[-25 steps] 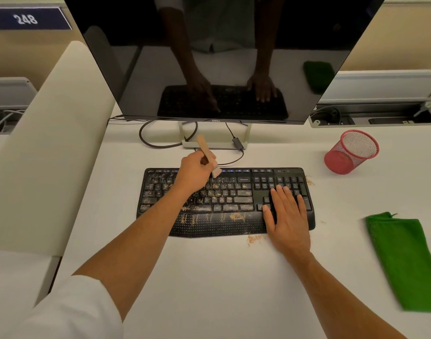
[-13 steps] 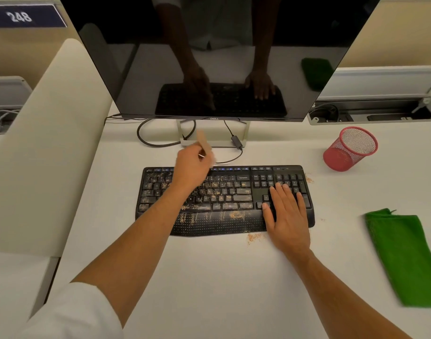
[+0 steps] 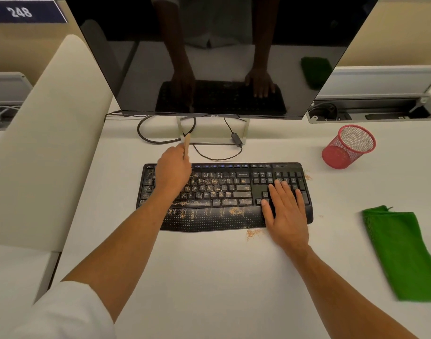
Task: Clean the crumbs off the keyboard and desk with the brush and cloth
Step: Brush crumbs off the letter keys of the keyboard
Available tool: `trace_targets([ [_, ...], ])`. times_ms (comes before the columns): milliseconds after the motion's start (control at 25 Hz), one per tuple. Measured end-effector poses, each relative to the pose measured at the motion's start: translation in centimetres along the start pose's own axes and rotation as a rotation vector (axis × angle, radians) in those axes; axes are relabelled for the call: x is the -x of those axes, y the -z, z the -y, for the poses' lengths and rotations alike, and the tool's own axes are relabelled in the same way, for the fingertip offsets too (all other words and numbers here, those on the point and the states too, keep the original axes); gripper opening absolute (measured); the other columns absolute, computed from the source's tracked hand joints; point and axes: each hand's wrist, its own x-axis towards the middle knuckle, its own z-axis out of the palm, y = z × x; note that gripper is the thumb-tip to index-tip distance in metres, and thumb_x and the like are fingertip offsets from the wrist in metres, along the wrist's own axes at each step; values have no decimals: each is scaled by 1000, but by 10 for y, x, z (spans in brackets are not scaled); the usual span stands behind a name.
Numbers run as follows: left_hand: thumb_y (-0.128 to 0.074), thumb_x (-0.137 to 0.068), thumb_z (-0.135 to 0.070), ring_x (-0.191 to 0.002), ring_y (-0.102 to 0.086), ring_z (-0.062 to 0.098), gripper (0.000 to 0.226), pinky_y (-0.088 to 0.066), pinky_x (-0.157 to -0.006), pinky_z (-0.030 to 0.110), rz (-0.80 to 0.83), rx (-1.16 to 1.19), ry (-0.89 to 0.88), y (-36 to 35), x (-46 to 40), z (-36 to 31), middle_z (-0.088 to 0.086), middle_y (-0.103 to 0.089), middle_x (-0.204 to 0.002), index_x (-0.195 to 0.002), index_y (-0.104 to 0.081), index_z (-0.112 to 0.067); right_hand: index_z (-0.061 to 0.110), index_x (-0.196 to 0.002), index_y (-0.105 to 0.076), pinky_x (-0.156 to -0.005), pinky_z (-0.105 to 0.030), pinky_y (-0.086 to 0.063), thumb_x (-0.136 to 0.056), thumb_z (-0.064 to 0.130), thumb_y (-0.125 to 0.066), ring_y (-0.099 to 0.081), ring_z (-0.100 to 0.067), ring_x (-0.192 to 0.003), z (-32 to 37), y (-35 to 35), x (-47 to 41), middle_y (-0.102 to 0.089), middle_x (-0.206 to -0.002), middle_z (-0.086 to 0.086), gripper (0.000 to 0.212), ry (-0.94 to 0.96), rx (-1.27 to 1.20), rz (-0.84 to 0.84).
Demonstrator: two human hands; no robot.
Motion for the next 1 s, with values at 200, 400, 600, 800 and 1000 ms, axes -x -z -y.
trace_targets([
  [200,-52,-100,-19,-77,-60,23,25,-43,-62,32,-113,-2,25,13,3,0,11,-65,-93,-117,-62,-5,15,-152,-40,-126,-42,-3,-103,51,-23,-19,-15,-152,1,1,1,-37,-159,-3,63,0,0,-1],
  [400,-58,-97,-20,-74,-61,6,18,-48,-63,18,2,394,119,-3,17,-28,-2,-65,-86,-113,-64,-14,14,-150,-44,-126,-41,-2,-103,50,-25,-23,-17,-151,2,0,0,-39,-158,-4,62,1,4,-14],
  [600,-58,-98,-23,-73,-60,10,18,-41,-59,15,86,392,126,-13,15,-24,-2,-64,-86,-110,-65,-12,14,-151,-42,-126,-40,-1,-103,49,-25,-21,-16,-152,1,0,0,-38,-158,-3,62,0,2,-2],
  [800,-54,-99,-20,-76,-61,20,29,-49,-66,29,-54,122,70,2,2,-2,8,-66,-92,-122,-61,-3,15,-152,-40,-126,-40,0,-103,51,-23,-19,-15,-152,1,1,0,-36,-160,-3,63,-5,6,13],
  [1000,-49,-102,-23,-83,-62,24,25,-47,-69,33,-121,50,-63,11,1,2,9,-64,-94,-115,-62,-6,15,-152,-41,-126,-42,-2,-103,51,-23,-20,-16,-152,2,2,-1,-37,-159,-3,63,-9,0,12],
])
